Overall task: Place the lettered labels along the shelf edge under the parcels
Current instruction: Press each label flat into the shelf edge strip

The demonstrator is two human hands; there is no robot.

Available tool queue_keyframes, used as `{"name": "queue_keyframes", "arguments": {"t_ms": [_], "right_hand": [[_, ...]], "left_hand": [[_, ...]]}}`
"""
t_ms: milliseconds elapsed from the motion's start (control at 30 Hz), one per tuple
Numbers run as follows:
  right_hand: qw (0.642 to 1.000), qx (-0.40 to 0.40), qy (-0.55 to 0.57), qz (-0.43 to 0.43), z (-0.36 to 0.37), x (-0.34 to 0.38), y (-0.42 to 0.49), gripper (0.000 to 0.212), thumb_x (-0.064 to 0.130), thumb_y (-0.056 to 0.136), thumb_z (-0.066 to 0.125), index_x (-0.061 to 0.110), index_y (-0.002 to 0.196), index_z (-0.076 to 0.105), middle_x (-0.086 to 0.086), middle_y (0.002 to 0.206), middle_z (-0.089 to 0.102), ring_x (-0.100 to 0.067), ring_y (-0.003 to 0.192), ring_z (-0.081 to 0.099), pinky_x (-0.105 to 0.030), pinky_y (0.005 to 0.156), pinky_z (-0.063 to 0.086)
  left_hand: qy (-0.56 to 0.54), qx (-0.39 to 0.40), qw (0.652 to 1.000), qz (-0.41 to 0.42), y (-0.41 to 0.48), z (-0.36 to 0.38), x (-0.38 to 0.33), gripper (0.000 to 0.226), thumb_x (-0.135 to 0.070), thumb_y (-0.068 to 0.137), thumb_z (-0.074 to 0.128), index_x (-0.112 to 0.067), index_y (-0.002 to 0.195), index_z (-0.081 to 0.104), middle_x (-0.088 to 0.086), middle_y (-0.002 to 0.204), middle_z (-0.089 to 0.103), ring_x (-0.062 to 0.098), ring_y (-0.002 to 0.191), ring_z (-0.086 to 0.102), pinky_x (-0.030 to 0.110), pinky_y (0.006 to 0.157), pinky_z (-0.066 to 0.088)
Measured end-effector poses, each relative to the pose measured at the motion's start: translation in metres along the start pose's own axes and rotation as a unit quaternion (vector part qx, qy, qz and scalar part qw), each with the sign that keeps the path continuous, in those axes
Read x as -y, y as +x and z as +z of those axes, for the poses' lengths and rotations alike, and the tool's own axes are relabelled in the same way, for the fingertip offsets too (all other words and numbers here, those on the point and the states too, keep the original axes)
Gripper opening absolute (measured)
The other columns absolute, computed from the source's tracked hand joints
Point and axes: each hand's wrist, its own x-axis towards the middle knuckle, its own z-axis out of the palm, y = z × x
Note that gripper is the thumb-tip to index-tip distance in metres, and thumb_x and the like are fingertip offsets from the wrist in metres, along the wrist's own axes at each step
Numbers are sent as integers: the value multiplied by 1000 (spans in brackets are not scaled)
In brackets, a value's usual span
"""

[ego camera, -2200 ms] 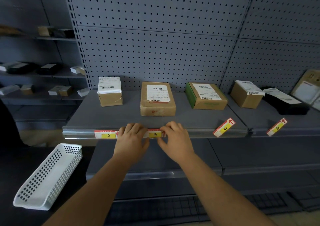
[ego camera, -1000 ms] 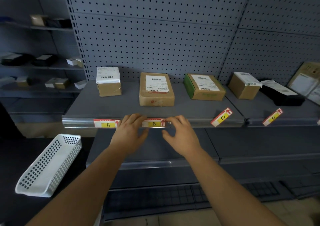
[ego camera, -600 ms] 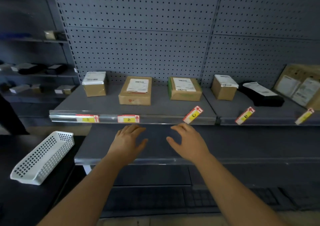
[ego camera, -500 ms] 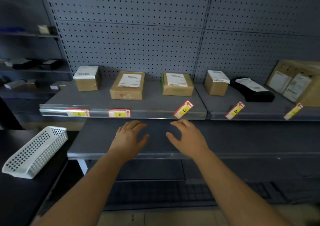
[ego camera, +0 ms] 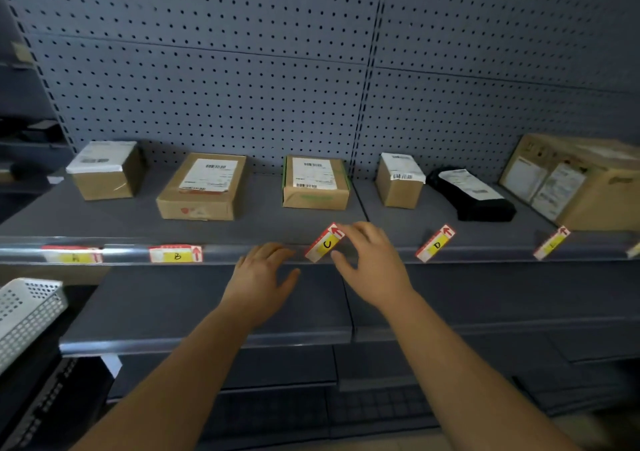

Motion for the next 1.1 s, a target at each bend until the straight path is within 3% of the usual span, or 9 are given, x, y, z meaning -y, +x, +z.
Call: {"name": "queue_keyframes", "arguments": {"t_ms": [200, 500, 700, 933, 1100], "right_hand": [[991, 82, -104, -26, 10, -11, 31, 68, 59, 86, 53, 31, 146, 35, 0, 149, 31, -22, 137, 25, -42, 106, 31], [990, 49, -133, 20, 18, -39, -16, 64, 51, 82, 58, 22, 139, 48, -3, 148, 31, -25, 135, 27, -48, 109, 25], [992, 47, -117, 18, 16, -41, -21, 68, 48, 83, 59, 23, 143, 41, -5, 139, 36, -25, 129, 32, -46, 107, 29], [996, 40, -80, -2, 24, -39, -10, 53, 40, 81, 65, 19, 129, 56, -4, 118, 49, -25, 109, 48, -42, 94, 40], [997, 27, -77, -2, 27, -44, -9, 49, 37, 80, 66, 20, 125, 59, -2, 115, 51, -23, 107, 48, -40, 90, 42]], "left_hand": [[4, -13, 1000, 15, 20, 12, -1, 34, -31, 86, 61, -20, 118, 60, 0, 118, 59, 23, 110, 51, 40, 94, 39], [47, -32, 998, 34, 25, 29, -15, 34, -32, 84, 58, -18, 114, 62, 2, 112, 59, 26, 103, 51, 44, 90, 40], [74, -20, 996, 34, 28, 44, -30, 38, -32, 81, 64, -18, 116, 60, 2, 113, 56, 25, 105, 50, 44, 93, 37], [94, -42, 994, 34, 36, 52, -33, 34, -30, 76, 68, -17, 108, 63, 3, 104, 55, 27, 95, 51, 45, 85, 42], [81, -72, 994, 26, 40, 58, -32, 26, -26, 78, 66, -17, 102, 66, 3, 100, 56, 26, 91, 51, 43, 83, 40]]}}
